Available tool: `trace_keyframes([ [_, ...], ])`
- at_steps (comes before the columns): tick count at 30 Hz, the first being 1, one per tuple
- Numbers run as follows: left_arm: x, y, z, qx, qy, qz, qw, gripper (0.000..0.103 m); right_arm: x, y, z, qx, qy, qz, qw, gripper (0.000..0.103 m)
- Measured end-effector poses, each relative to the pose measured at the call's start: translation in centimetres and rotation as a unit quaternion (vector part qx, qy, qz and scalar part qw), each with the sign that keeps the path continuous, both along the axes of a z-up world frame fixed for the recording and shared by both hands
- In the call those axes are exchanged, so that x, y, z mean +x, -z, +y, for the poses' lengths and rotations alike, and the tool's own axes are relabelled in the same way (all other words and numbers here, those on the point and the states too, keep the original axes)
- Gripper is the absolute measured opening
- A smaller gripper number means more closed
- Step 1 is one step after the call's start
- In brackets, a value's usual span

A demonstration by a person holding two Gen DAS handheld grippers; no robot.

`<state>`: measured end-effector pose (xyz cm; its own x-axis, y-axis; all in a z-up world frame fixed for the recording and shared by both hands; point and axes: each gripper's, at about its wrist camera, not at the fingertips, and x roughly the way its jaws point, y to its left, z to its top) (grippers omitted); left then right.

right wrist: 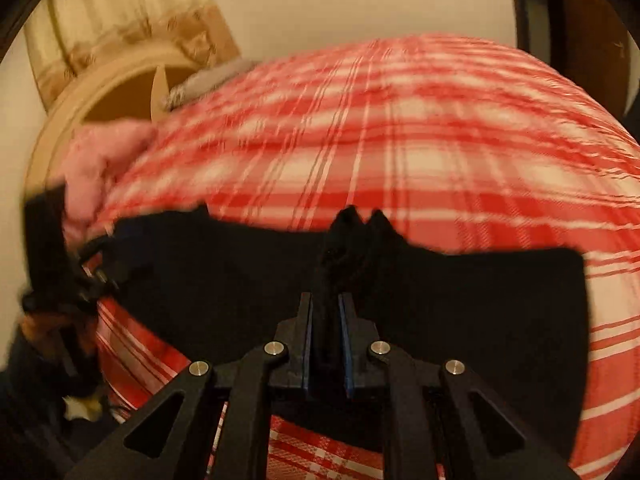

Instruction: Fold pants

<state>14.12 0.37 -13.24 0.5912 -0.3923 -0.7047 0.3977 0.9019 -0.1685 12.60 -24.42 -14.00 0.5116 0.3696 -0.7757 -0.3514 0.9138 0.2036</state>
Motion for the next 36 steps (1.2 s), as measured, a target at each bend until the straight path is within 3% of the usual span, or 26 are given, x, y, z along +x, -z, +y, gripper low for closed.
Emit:
trace_keyframes([
  [2,0.3,-0.2,-0.7,0.001,0.005,0.001,1.0000,0.103,0.0,1.3,0.2,-0.008,-0.005,0.013,1.000,0.013],
  [4,0.6,-0.4,-1.4,-0.001,0.010,0.003,0.9999,0.103,-0.3,1.8,0.0,-0.008,-0.025,0.029,0.999,0.022],
  [6,0.9,-0.6,-2.3,-0.005,0.017,0.008,0.9998,0.103,-1.2,1.4,-0.5,0.011,-0.056,0.036,0.998,0.044],
  [10,1.5,-0.6,-4.3,-0.009,0.030,0.017,0.9994,0.103,-3.2,0.5,-2.1,0.032,-0.085,0.025,0.996,0.044],
  [20,1.7,0.0,-10.9,0.001,0.076,0.047,0.9960,0.101,-3.9,-0.7,-9.6,0.111,0.014,-0.017,0.994,0.044],
  [27,2.5,1.8,-14.8,0.003,0.089,0.093,0.9917,0.072,-3.9,-1.3,-13.4,0.143,0.082,-0.053,0.985,0.045],
  [32,2.3,2.3,-16.8,0.004,0.098,0.101,0.9901,0.068,-3.5,-1.0,-14.2,0.154,0.107,-0.051,0.981,0.045],
  [35,2.2,2.4,-17.3,0.013,0.092,0.095,0.9912,0.042,-3.4,-1.0,-14.4,0.154,0.116,-0.057,0.980,0.045],
  [36,2.3,2.4,-17.3,0.012,0.092,0.093,0.9913,0.026,-3.4,-1.0,-14.4,0.152,0.119,-0.061,0.979,0.045],
])
